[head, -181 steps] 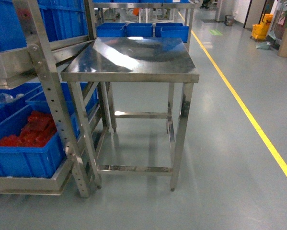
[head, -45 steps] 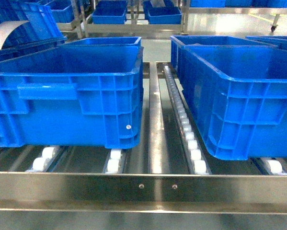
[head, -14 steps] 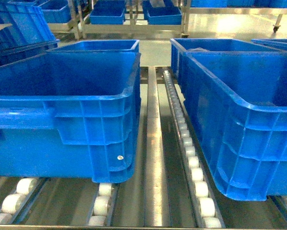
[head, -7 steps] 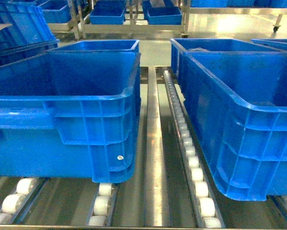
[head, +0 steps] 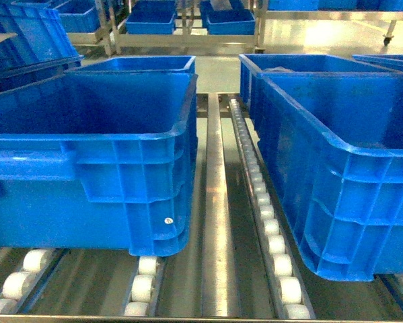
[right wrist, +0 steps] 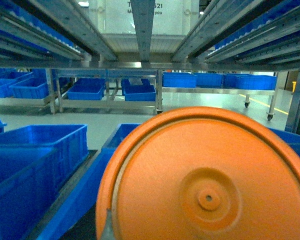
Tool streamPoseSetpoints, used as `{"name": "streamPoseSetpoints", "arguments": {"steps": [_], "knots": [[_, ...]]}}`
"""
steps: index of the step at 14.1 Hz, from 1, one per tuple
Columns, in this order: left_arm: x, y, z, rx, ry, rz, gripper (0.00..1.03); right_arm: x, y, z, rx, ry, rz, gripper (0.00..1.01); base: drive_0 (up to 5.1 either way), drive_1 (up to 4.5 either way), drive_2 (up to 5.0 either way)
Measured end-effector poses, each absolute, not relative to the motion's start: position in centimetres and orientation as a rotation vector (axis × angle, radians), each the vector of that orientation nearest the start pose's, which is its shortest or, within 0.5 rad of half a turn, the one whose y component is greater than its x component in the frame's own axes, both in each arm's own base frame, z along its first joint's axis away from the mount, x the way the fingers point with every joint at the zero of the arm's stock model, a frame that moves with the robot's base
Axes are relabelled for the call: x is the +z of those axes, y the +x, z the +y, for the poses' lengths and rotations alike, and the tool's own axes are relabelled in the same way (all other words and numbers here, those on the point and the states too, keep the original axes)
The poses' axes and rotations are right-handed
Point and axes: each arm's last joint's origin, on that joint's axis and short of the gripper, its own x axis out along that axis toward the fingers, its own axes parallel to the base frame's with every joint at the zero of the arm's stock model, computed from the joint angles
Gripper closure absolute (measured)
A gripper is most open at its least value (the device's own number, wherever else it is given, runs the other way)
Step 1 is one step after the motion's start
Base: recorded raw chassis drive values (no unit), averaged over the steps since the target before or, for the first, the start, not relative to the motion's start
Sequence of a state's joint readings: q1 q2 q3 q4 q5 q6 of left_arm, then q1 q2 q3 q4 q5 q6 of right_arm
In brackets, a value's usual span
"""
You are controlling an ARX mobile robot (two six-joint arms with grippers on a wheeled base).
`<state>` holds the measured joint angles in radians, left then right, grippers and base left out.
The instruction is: Sort blue parts and orange caps into right shelf containers
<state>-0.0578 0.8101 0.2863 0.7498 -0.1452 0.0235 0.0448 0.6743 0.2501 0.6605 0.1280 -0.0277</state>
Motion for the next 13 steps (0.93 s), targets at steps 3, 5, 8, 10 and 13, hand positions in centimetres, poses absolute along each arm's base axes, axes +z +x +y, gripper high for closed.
{"name": "streamPoseSetpoints", "arguments": {"steps": [3,5,8,10,13], "knots": [[22.9,31.0,-2.5,0.029,-0.009,0.172,0.58,24.1,28.5,1.4,-0.057,-0.012,0.099,0.48,0.0,0.0,0.0],[24.4,34.5,-3.6,0.028,-0.031,0.124,0.3,25.8,32.9,2.2,-0.123,-0.024,0.057,0.21,0.0,0.0,0.0],[26.4,34.2,-3.8,0.011,-0.047,0.04,0.03,25.6,33.3,3.1,-0.127,-0.028,0.032,0.03,0.0,0.0,0.0],[25.3,33.3,-4.0,0.005,-0.039,0.068,0.05,24.3,32.9,3.6,-0.187,-0.092,0.057,0.03,0.0,0.0,0.0],[25.2,31.2,-3.5,0.0,-0.025,-0.018,0.2,23.8,30.9,3.3,-0.049,-0.068,-0.012,0.2,0.0,0.0,0.0]]}}
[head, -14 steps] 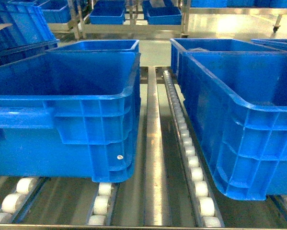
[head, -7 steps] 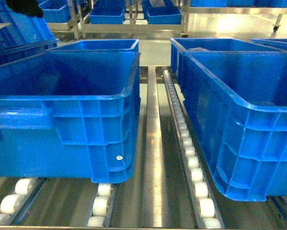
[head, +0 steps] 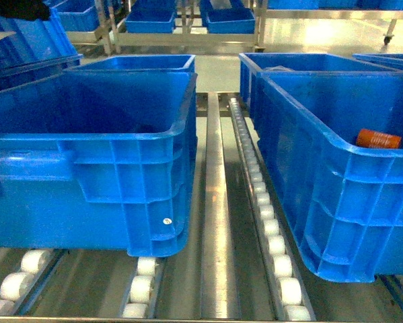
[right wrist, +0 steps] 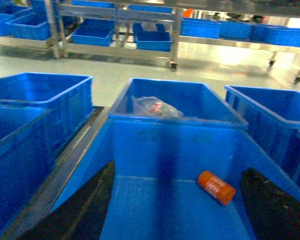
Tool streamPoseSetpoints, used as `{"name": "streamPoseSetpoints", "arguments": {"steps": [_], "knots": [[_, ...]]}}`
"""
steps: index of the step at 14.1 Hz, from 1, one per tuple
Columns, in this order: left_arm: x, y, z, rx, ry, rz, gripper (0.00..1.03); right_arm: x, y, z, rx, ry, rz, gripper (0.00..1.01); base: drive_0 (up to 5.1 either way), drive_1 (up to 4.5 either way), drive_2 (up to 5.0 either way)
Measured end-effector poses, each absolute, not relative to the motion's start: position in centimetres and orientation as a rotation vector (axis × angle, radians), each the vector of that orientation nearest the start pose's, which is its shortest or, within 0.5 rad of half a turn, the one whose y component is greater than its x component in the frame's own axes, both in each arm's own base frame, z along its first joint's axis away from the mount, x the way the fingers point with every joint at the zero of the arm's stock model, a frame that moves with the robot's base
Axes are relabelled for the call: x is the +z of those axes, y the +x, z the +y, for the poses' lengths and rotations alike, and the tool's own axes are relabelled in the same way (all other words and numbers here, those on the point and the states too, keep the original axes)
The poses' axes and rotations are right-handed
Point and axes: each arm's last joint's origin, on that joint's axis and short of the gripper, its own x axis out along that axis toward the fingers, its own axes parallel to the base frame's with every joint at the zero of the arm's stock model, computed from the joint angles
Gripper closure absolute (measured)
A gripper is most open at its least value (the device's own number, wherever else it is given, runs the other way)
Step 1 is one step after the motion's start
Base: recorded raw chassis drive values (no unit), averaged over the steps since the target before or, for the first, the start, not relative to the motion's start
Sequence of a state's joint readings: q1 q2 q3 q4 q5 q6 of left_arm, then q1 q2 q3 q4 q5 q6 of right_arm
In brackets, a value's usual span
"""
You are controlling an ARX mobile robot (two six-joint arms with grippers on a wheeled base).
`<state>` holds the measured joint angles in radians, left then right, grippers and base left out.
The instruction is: Sort blue parts and orange caps into right shelf containers
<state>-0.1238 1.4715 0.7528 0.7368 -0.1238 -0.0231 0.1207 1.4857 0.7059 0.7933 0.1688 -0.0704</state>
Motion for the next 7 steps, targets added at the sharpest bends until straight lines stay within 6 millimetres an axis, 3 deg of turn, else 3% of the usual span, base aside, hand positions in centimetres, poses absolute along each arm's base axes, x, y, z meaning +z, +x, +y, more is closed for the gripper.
{"name": "streamPoseSetpoints", "arguments": {"steps": [1,5,6,7], "knots": [[24.0,29.0,-2.9,-0.002,-0.02,-0.018,0.35,23.0,28.8,2.7,-0.005,-0.039,-0.016,0.35,0.0,0.0,0.0],[20.6,23.3,-1.4,0.003,-0.017,0.005,0.87,19.9,23.1,1.4,0.0,-0.016,0.008,0.88,0.0,0.0,0.0],[20.1,22.2,-1.2,0.002,-0.017,0.004,0.99,19.6,22.0,1.2,0.003,-0.017,0.005,1.0,0.0,0.0,0.0],[19.6,21.2,-0.8,-0.009,-0.017,0.006,1.01,19.2,21.0,0.3,0.008,-0.012,0.005,0.99,0.0,0.0,0.0]]}}
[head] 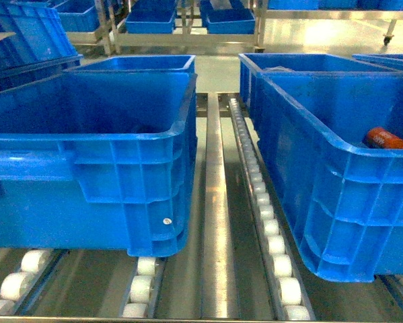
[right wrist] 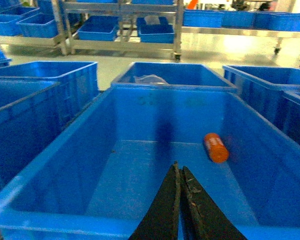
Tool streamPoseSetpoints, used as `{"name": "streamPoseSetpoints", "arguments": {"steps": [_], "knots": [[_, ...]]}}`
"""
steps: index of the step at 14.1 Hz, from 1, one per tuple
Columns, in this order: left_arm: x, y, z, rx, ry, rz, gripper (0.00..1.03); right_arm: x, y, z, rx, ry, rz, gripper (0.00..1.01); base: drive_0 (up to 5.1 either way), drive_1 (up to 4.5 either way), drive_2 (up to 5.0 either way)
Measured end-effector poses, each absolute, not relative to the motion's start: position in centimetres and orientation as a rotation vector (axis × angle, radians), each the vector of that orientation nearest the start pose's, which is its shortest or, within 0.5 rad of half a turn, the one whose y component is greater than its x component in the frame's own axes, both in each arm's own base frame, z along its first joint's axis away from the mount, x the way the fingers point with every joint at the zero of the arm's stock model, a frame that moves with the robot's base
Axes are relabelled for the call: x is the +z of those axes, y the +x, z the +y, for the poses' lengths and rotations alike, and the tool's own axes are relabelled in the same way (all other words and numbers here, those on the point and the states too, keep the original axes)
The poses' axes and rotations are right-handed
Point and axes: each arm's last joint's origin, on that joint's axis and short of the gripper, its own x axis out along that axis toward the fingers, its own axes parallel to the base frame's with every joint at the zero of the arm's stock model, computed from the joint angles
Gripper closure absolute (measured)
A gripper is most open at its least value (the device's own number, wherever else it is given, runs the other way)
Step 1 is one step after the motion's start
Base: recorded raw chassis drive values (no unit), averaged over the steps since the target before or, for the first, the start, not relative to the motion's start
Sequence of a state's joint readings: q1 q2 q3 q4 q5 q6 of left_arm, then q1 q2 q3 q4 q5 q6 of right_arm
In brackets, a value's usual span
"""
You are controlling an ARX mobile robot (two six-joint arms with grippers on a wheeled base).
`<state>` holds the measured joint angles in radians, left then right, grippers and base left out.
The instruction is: Sort blue parts and orange caps into right shelf containers
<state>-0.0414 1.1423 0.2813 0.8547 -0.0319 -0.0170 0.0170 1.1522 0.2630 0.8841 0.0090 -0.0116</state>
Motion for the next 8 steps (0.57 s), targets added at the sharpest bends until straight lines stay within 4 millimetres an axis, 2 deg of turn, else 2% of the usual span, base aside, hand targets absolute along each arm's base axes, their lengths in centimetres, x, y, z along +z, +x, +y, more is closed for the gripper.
{"name": "streamPoseSetpoints", "arguments": {"steps": [2,5,8], "knots": [[18.8,19.3,0.1,0.016,-0.016,0.009,1.01,18.3,19.1,-0.1,-0.008,-0.01,0.014,0.99,0.0,0.0,0.0],[18.1,17.5,0.0,0.0,-0.015,0.011,1.01,17.8,17.2,0.0,0.0,-0.01,0.012,0.99,0.0,0.0,0.0],[17.9,16.9,0.0,0.0,-0.015,0.011,1.01,17.7,16.8,0.0,0.0,-0.01,0.012,0.99,0.0,0.0,0.0]]}}
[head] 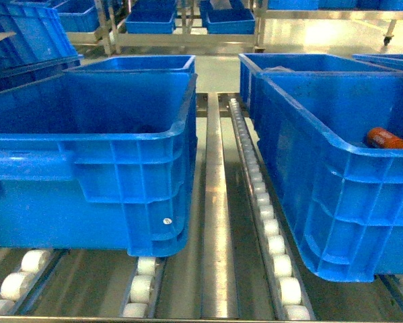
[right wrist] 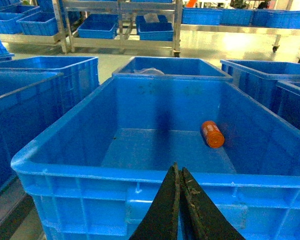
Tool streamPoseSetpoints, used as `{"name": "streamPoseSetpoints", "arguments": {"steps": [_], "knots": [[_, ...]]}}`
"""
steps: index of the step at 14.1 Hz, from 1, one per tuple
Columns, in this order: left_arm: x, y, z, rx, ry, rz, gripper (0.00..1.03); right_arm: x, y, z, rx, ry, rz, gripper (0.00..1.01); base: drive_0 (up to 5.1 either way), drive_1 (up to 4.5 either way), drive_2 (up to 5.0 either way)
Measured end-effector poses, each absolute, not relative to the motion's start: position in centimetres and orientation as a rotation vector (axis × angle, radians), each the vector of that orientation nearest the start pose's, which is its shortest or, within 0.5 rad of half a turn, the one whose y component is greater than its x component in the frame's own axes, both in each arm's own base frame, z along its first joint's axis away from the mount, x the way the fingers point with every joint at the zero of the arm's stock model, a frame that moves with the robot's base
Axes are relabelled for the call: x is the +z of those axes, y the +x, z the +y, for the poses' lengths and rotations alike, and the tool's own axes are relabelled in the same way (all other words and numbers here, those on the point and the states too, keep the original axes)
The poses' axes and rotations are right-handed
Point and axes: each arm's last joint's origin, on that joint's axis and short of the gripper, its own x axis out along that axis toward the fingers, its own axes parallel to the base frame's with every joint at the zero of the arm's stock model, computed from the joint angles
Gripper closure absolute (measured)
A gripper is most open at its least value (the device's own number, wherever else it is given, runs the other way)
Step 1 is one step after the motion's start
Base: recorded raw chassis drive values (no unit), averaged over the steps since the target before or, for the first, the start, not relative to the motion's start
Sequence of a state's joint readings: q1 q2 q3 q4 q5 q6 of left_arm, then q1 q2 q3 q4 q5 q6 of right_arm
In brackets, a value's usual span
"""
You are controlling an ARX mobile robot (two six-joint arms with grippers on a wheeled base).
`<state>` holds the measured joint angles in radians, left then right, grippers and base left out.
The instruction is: Sort blue parts and orange caps into right shelf containers
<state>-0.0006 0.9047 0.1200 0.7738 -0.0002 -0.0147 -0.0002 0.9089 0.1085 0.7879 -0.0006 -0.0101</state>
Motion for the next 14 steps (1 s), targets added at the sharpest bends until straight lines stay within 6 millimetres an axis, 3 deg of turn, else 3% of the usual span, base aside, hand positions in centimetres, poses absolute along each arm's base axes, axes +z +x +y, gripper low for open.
{"name": "streamPoseSetpoints", "arguments": {"steps": [4,7,14], "knots": [[17.6,16.0,0.0,0.0,-0.015,0.012,1.01,17.4,15.8,0.0,0.0,-0.01,0.011,0.99,0.0,0.0,0.0],[16.5,14.5,0.0,0.0,-0.015,0.005,1.01,16.0,14.5,0.0,0.001,-0.01,0.04,0.99,0.0,0.0,0.0],[17.0,12.2,0.0,0.0,-0.015,-0.009,1.01,17.1,12.2,0.0,0.0,-0.01,-0.012,0.99,0.0,0.0,0.0]]}}
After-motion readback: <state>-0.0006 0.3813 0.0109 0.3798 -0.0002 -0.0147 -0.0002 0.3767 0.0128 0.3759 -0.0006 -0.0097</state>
